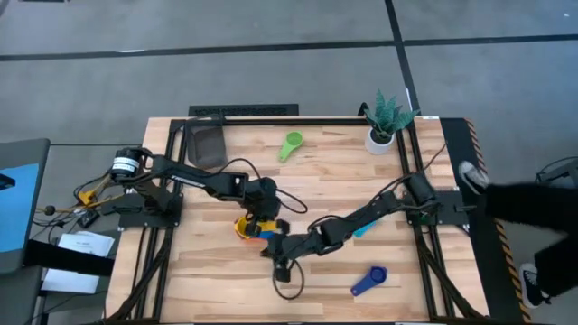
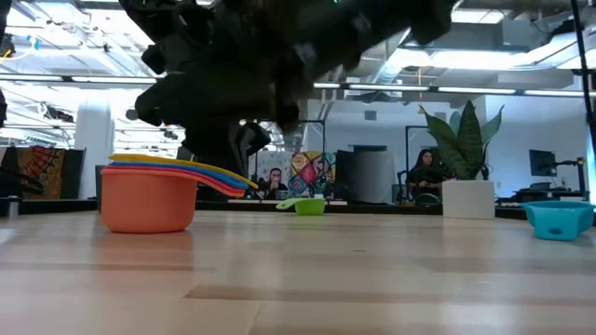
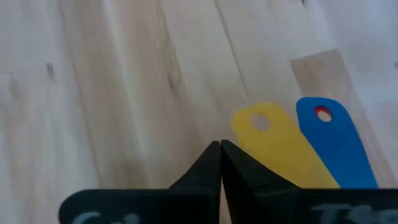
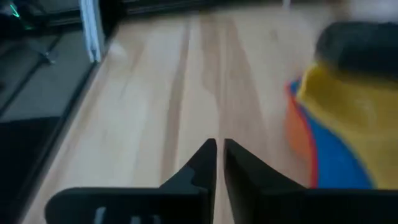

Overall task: Nest measuring cups in basket
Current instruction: Stack the yellow measuring cup on top of the blue measuring cup, then stack the light blue measuring cup on top of the green measuring cup

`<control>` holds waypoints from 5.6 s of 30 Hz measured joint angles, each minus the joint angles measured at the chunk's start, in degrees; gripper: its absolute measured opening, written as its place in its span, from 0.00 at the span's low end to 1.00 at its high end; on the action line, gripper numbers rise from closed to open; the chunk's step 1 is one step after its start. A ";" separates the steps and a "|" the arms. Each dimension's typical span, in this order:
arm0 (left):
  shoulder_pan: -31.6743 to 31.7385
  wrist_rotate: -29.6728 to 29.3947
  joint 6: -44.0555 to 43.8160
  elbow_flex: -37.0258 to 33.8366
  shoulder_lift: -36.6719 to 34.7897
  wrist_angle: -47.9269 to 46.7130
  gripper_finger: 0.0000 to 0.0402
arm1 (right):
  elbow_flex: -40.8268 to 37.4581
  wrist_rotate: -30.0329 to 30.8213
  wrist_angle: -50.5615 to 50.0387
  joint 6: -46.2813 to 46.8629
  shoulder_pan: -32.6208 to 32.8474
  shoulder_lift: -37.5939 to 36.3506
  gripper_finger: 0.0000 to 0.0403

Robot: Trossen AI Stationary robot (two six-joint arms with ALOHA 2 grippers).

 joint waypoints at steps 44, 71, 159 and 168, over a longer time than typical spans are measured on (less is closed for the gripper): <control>-0.09 -4.87 0.18 0.00 0.27 -1.17 0.00 | 1.51 0.96 -14.61 -1.07 -2.95 0.75 0.03; -2.31 -4.96 4.27 0.00 -0.06 -2.09 0.00 | 1.49 4.06 -19.53 -2.16 -3.79 -0.45 0.07; -0.28 -18.67 -12.23 -25.83 -20.08 39.35 0.00 | -47.19 18.08 -59.49 73.88 9.89 -50.52 0.04; -0.28 -18.67 -13.16 -22.59 -20.06 39.44 0.00 | -44.15 25.66 -43.76 47.54 6.87 -50.50 0.03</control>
